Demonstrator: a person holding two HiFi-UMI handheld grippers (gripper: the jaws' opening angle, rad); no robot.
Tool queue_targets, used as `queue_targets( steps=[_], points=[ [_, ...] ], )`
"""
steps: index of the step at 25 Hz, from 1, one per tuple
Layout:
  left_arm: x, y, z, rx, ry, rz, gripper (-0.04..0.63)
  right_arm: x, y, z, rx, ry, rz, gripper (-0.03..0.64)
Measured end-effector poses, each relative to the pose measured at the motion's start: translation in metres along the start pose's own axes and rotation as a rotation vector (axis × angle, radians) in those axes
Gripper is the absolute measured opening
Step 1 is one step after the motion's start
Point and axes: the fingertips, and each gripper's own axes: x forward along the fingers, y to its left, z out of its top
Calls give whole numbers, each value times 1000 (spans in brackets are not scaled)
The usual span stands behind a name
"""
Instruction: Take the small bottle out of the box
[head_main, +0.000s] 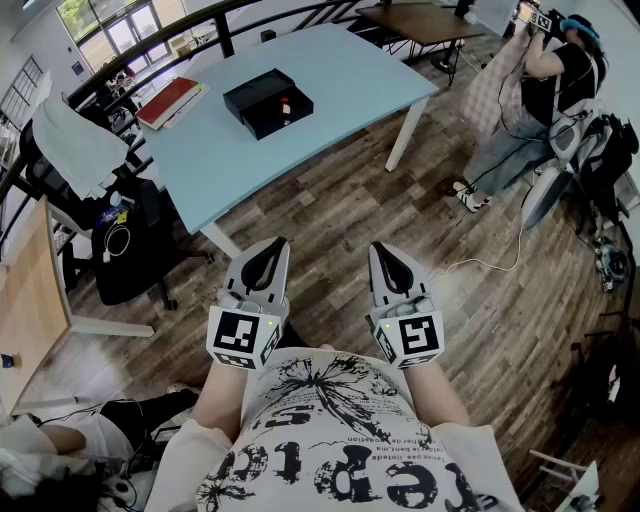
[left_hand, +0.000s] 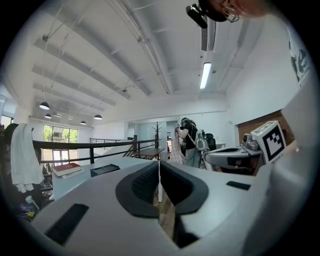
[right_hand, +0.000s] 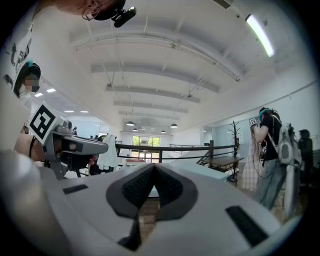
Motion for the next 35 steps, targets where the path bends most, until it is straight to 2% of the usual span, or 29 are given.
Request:
queue_targets(
  steps=[10, 14, 21, 27, 35],
  points=[
    [12, -6, -1, -1, 5, -4, 23, -1, -14, -6, 8, 9, -9, 11],
    [21, -9, -6, -7, 17, -3, 23, 0, -21, -10, 42, 9, 9, 12],
    [44, 4, -17, -22, 53, -5, 23, 25, -42, -28, 81, 49, -33, 12],
    [99, 39, -18, -26, 49, -12, 23, 85, -64, -40, 46, 83, -27, 12],
    [214, 133, -3, -59, 15, -3, 23, 222, -100, -37, 9, 114, 14, 12]
  ],
)
